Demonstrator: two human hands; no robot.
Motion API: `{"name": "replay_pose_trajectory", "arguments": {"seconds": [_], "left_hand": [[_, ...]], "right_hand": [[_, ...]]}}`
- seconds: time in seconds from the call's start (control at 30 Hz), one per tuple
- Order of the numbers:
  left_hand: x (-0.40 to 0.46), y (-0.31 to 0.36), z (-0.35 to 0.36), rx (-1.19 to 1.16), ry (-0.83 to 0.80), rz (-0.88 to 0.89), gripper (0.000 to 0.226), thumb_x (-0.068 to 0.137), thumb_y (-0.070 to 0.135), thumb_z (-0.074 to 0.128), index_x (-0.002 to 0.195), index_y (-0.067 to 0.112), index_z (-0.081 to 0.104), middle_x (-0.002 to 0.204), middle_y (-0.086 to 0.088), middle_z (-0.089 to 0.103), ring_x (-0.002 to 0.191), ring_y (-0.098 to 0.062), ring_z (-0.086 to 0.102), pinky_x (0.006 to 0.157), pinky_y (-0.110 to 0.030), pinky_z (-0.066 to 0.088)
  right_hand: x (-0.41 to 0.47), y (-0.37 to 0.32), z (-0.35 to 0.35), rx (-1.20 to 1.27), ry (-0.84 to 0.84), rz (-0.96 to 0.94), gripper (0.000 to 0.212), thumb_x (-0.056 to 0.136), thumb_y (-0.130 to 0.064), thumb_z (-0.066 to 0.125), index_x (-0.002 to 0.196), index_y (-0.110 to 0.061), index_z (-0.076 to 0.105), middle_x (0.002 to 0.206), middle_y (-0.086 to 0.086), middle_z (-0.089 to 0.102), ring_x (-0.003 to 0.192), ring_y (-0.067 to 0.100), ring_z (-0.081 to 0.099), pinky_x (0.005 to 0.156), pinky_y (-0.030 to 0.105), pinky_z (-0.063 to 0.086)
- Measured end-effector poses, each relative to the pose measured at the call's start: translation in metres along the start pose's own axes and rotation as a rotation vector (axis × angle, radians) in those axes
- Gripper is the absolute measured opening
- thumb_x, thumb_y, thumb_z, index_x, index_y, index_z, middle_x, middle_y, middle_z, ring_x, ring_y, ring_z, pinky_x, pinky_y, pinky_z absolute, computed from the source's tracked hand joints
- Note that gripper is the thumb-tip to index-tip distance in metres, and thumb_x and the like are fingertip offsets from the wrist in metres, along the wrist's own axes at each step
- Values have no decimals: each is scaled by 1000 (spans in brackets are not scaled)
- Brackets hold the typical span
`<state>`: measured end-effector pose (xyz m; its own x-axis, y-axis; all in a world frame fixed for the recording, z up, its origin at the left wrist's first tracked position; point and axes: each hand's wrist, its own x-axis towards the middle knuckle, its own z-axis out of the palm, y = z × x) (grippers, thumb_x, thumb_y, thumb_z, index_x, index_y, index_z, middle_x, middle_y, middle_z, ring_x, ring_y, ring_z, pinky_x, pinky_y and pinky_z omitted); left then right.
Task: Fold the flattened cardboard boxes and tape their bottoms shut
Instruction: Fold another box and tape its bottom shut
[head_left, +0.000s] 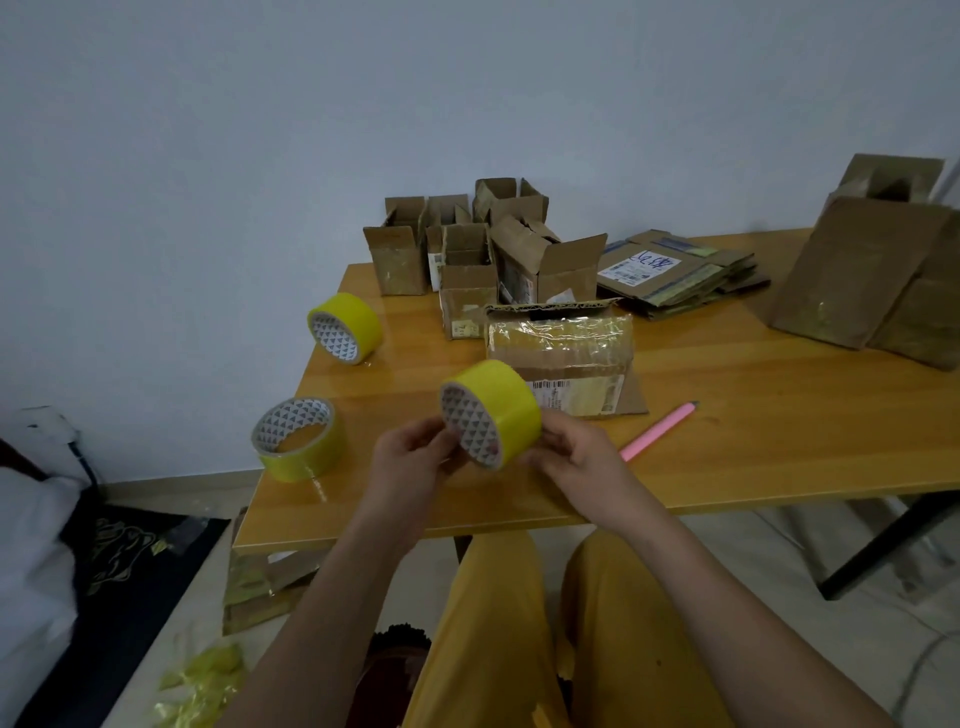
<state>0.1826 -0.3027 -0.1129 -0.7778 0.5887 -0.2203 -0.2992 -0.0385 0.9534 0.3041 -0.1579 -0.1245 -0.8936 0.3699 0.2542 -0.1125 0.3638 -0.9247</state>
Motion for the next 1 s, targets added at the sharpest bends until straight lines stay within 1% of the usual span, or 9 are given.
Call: {"name": "replay_pose_trajectory", "arguments": {"seconds": [0.13, 0.2, 0.37, 0.5, 0.6, 0.7, 0.83, 0.9, 1.0], "left_hand": [[-7, 19, 15, -67, -133, -2, 28, 100, 25, 50, 124, 15, 58, 110, -11, 71, 97, -33, 70, 88, -50, 56], [-11, 34, 19, -148, -185, 31, 27, 100, 26, 49, 125, 18, 54, 113, -15, 69, 98, -41, 68, 87, -53, 55], [-7, 75, 16, -265, -112, 150, 24, 102, 11, 44, 125, 8, 51, 97, -18, 72, 77, -31, 72, 73, -42, 61], [0, 98, 12, -399, -42, 144, 28, 101, 3, 42, 128, 1, 48, 89, -22, 67, 67, -28, 72, 61, -36, 60], [6, 107, 19, -376, -22, 130, 18, 103, 4, 39, 116, 3, 51, 87, -20, 69, 65, -24, 72, 60, -34, 61], [13, 112, 34, -352, -52, 96, 21, 102, 3, 40, 115, -4, 55, 81, -17, 73, 66, -21, 73, 58, -31, 59], [22, 116, 47, -310, -16, 57, 27, 103, 10, 37, 117, -3, 55, 78, -16, 74, 64, -21, 73, 54, -31, 58], [27, 116, 51, -221, 12, 42, 29, 103, 15, 37, 120, -2, 53, 81, -18, 74, 67, -24, 74, 57, -34, 60], [34, 117, 54, -27, 74, 76, 19, 100, 18, 41, 103, 9, 58, 82, -16, 75, 74, -25, 74, 69, -34, 60]], "right_hand": [[9, -26, -7, 50, 54, -84, 43, 92, 6, 55, 110, -33, 62, 106, -17, 70, 107, 7, 63, 91, 22, 50], [19, -43, -6, 42, 73, -134, 39, 93, -1, 58, 107, -37, 62, 100, -16, 70, 100, 8, 66, 90, 27, 52], [44, -82, -5, 36, 161, -150, 31, 87, -14, 71, 107, -36, 61, 100, -13, 67, 92, 3, 65, 79, 23, 56], [57, -95, -22, -100, 303, -140, 27, 93, -29, 62, 121, -31, 60, 109, -21, 62, 96, -8, 58, 76, 9, 50], [65, -96, -24, -275, 195, -39, 25, 96, -47, 51, 111, -32, 64, 96, -25, 62, 87, -10, 57, 67, 7, 45], [71, -93, -21, -275, 150, 14, 41, 91, -60, 49, 98, -27, 72, 86, -18, 69, 78, -6, 61, 66, 11, 46], [77, -93, -30, -90, 309, 108, 23, 90, -39, 65, 77, -22, 74, 70, -6, 71, 61, -1, 62, 59, 14, 47], [78, -93, -35, -136, 348, 105, 22, 89, -36, 68, 73, -23, 74, 72, -1, 72, 67, 8, 65, 61, 18, 49], [80, -94, -44, -148, 413, 94, 25, 89, -35, 67, 72, -19, 74, 75, 2, 72, 76, 15, 65, 69, 28, 51]]}}
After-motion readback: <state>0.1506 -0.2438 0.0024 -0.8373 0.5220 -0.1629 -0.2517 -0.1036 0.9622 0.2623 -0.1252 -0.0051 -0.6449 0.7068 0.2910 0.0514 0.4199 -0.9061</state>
